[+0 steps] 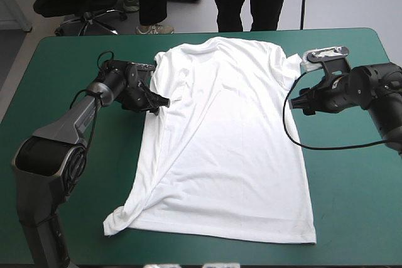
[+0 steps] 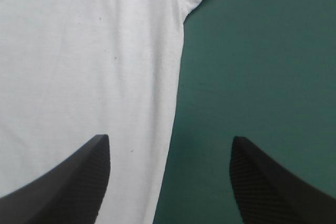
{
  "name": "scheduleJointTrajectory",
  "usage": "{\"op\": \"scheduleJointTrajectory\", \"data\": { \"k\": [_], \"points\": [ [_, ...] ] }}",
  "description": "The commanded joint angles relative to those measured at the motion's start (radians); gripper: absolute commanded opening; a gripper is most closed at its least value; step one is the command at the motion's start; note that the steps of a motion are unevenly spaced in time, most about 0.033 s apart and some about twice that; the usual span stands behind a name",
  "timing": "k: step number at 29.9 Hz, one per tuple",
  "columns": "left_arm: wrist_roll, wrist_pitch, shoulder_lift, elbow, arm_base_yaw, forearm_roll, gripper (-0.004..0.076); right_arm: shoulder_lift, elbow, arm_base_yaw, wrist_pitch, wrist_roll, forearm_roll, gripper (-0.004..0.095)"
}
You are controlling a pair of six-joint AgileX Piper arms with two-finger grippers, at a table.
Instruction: Fold the cloth
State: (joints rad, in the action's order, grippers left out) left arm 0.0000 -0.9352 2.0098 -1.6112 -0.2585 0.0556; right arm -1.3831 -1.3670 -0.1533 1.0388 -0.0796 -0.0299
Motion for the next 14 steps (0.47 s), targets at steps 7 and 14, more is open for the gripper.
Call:
{"op": "scheduleJointTrajectory", "data": {
  "k": [7, 14],
  "points": [
    [0.006, 0.007, -0.007, -0.033, -0.001, 0.046, 0.0398, -0.051, -0.040, 0.003, -0.087, -0.031, 0.000, 0.0621],
    [0.006, 0.001, -0.005, -0.041, -0.001, 0.055, 0.0099, -0.185, -0.157, 0.003, -0.046, -0.071, 0.009, 0.0621]
  ]
}}
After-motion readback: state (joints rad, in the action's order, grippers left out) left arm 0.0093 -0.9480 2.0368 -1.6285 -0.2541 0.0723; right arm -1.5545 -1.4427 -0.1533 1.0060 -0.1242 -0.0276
